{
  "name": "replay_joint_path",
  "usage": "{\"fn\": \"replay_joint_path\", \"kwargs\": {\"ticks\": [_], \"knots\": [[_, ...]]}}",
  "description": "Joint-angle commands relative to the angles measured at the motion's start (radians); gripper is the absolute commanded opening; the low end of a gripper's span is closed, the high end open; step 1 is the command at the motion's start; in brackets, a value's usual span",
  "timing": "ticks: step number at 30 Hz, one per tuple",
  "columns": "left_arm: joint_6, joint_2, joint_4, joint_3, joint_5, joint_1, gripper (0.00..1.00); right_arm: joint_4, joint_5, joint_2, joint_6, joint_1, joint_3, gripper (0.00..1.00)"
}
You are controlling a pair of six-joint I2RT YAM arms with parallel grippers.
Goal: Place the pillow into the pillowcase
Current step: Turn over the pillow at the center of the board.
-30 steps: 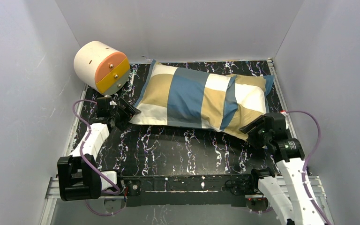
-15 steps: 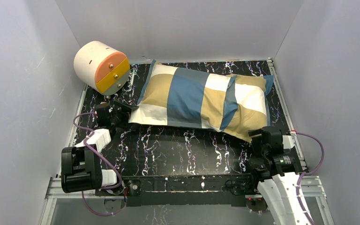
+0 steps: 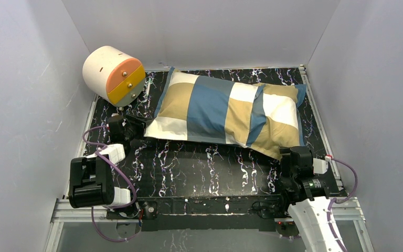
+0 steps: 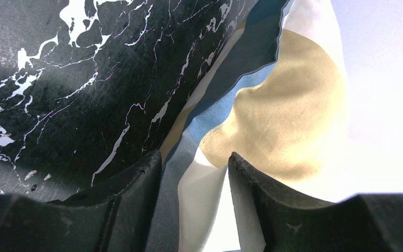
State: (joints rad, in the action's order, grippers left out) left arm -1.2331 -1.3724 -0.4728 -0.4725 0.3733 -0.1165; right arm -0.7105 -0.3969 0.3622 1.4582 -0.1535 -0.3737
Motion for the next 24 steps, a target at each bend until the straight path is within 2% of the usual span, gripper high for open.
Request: {"fn": "replay_joint_path", "kwargs": {"ticks": [1,4,8,12,15,18,20,22,23,24], "knots": [[-0.006,-0.001,-0.019,-0.037,-0.016,0.010,0.49,-0.062,-0.017,-0.070,0.106,-0.001,0.031,0.74],[-0.008,-0.012,-0.024,-0.044,-0.022,0.030,0.49,-0.142,-0.013,-0.101,0.142,-0.001,0.027,0.75],[-0.005,-0.015,-0.032,-0.050,-0.025,0.048,0.42,-0.203,-0.042,-0.095,0.141,-0.001,0.002,0.76],[-0.011,-0.007,-0.032,-0.043,-0.036,0.054,0.35,-0.144,-0.097,-0.112,0.132,-0.001,0.038,0.74],[-0.010,0.000,-0.030,-0.035,-0.042,0.055,0.26,-0.084,-0.141,-0.149,0.103,-0.001,0.063,0.68],[0.003,0.022,-0.011,-0.026,-0.062,0.055,0.12,-0.022,-0.186,-0.176,0.050,-0.002,0.068,0.53],[0.021,0.041,0.013,-0.025,-0.080,0.056,0.00,0.001,-0.202,-0.166,0.030,-0.001,0.063,0.31],[0.044,0.066,0.037,-0.031,-0.100,0.055,0.00,0.012,-0.210,-0.146,0.001,-0.002,0.042,0.08],[0.064,0.082,0.060,-0.043,-0.110,0.054,0.00,0.024,-0.213,-0.136,-0.032,-0.001,0.024,0.01],[0.086,0.096,0.092,-0.066,-0.120,0.054,0.00,0.033,-0.217,-0.126,-0.065,-0.001,-0.001,0.01]]}}
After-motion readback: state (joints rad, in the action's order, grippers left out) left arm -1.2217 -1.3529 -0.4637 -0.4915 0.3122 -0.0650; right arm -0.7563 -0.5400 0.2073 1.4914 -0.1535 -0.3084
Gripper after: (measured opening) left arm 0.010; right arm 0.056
